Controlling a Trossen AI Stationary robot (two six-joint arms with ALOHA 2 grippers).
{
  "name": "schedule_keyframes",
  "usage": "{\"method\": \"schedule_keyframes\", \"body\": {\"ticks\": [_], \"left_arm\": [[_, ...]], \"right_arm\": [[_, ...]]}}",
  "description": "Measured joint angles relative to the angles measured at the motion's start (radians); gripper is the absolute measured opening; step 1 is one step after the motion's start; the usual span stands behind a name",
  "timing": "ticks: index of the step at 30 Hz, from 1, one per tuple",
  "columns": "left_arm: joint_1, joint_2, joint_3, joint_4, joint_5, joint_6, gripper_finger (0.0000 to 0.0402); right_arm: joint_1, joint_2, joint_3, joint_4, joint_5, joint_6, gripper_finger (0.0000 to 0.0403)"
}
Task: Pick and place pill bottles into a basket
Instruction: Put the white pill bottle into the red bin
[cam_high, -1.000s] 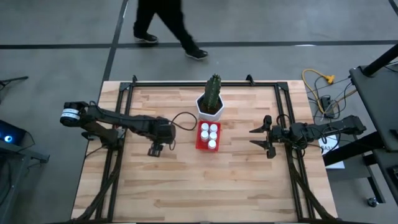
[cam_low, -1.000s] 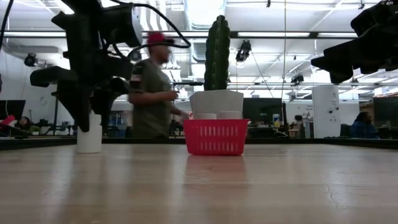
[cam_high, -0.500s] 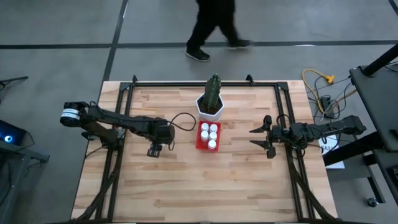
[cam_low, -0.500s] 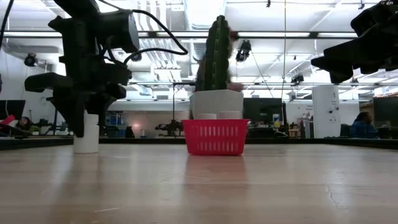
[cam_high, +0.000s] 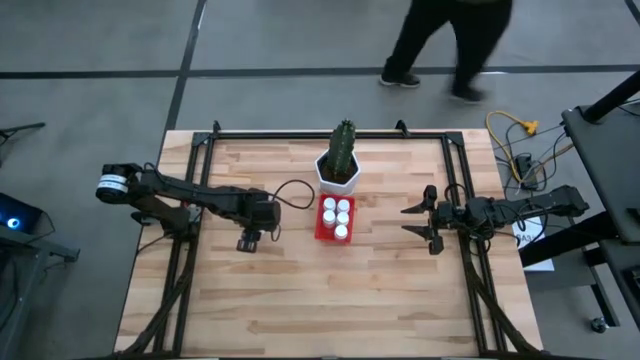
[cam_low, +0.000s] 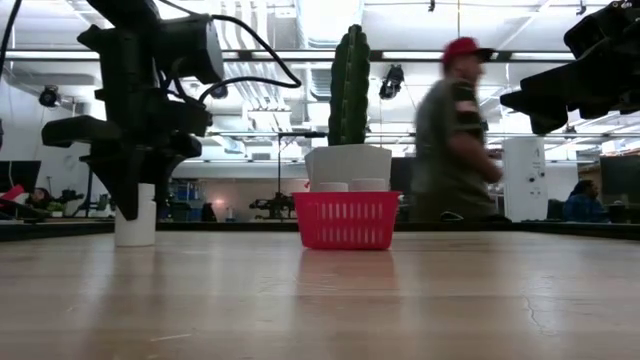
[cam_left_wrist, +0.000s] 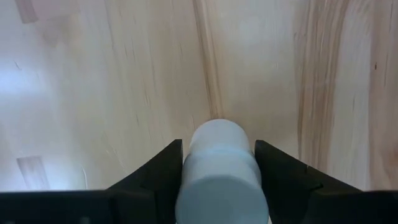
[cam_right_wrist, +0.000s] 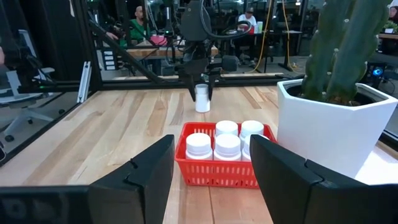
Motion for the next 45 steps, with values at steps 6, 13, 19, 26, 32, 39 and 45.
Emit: {"method": "schedule_keyframes", "body": {"ticks": [6, 13, 19, 26, 32, 39, 45], "left_arm": [[-0.001, 0.001, 0.035, -0.019, 0.027, -0.007, 0.0159], [-0.002, 0.002, 0.154, -0.054, 0.032, -0.031, 0.0159], [-0.012, 0.052, 0.286, -0.118, 0.031, -0.028, 0.0159], [-0.045, 0.209, 0.472, -0.223, -0.028, 0.009, 0.0159], [-0.094, 0.315, 0.618, -0.266, -0.050, 0.064, 0.0159], [-0.118, 0.400, 0.769, -0.314, -0.080, 0.092, 0.0159], [-0.118, 0.450, 0.847, -0.332, -0.090, 0.146, 0.0159]], "right_arm": [[0.000, 0.000, 0.000, 0.000, 0.000, 0.000, 0.0201], [0.000, 0.000, 0.000, 0.000, 0.000, -0.001, 0.0201], [0.000, 0.000, 0.000, 0.001, 0.001, -0.007, 0.0201], [0.000, -0.001, 0.000, 0.001, 0.009, -0.004, 0.0201], [0.000, -0.001, 0.000, 0.000, 0.009, 0.001, 0.0201], [0.000, 0.000, 0.000, 0.000, 0.010, 0.000, 0.0201], [0.000, 0.002, 0.000, 0.000, 0.011, 0.001, 0.0201]]}}
